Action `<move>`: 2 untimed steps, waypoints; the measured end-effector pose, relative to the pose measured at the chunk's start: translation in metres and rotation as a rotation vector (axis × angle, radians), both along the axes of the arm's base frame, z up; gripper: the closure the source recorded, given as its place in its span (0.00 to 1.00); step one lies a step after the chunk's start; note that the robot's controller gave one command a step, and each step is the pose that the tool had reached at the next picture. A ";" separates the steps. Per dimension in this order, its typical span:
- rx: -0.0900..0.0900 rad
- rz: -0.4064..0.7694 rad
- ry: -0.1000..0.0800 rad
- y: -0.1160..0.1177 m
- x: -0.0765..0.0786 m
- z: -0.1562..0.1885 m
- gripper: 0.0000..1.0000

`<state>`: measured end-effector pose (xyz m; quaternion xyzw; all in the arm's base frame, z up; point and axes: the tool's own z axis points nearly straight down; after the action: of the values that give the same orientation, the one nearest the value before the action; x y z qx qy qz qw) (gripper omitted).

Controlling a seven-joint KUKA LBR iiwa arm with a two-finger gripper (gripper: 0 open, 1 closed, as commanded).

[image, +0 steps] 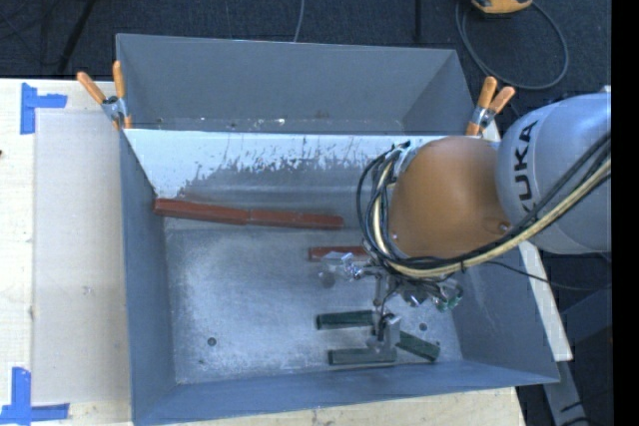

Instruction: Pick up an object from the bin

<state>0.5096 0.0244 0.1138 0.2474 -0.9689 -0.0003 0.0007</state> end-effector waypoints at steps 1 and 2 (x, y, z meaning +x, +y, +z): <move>-0.001 -0.019 0.005 -0.032 -0.036 -0.042 1.00; -0.001 -0.020 0.005 -0.032 -0.036 -0.042 1.00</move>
Offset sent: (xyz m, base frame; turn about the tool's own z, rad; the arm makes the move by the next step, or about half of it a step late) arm 0.0000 0.0000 0.0000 0.0000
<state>0.4735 -0.0072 0.0717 0.2378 -0.9713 -0.0004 0.0033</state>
